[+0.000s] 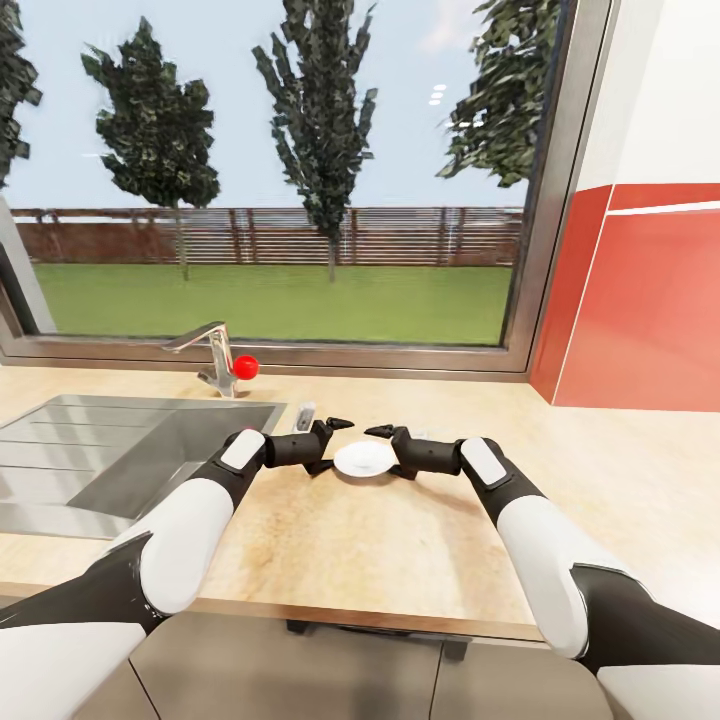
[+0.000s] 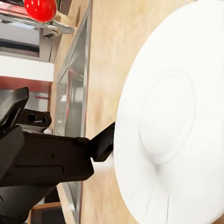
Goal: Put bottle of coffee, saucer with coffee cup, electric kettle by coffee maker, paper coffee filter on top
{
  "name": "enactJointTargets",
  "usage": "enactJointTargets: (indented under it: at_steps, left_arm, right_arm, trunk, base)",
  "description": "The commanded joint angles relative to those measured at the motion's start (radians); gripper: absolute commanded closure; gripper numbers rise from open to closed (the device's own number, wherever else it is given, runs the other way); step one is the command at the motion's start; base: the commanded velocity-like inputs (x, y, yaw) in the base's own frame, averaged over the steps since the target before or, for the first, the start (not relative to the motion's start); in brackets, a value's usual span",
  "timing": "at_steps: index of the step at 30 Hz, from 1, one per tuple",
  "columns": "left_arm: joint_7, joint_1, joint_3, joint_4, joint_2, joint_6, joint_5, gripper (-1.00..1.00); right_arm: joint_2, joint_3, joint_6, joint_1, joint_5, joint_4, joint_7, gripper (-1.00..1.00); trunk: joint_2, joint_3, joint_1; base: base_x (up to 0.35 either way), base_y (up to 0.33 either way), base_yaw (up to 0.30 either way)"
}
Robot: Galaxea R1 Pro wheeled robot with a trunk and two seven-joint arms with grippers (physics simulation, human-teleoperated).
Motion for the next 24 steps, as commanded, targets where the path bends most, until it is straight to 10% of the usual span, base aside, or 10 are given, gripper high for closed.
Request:
enactJointTargets:
  at_steps: [1,18,24]
  left_arm:
    - [-0.004,-0.001,0.008,-0.001,-0.001,0.005,-0.009,-1.0]
    - [-0.005,-0.001,0.007,-0.005,0.003,0.006,-0.009,-1.0]
    - [-0.011,-0.001,0.006,-0.011,0.043,0.012,-0.008,-1.0]
  right_arm:
    - [0.001,-0.008,0.004,-0.001,0.012,0.0,0.005,1.0]
    - [0.001,-0.008,0.002,-0.001,0.012,0.0,0.005,1.0]
    - [0.0,-0.008,0.002,-0.001,0.013,0.0,0.005,1.0]
  trunk:
    - [-0.001,-0.001,0.0]
    - [-0.001,-0.001,0.0]
    - [-0.001,-0.001,0.0]
  base:
    - [0.0,0.0,0.0]
    - [0.0,0.0,0.0]
    - [0.0,0.0,0.0]
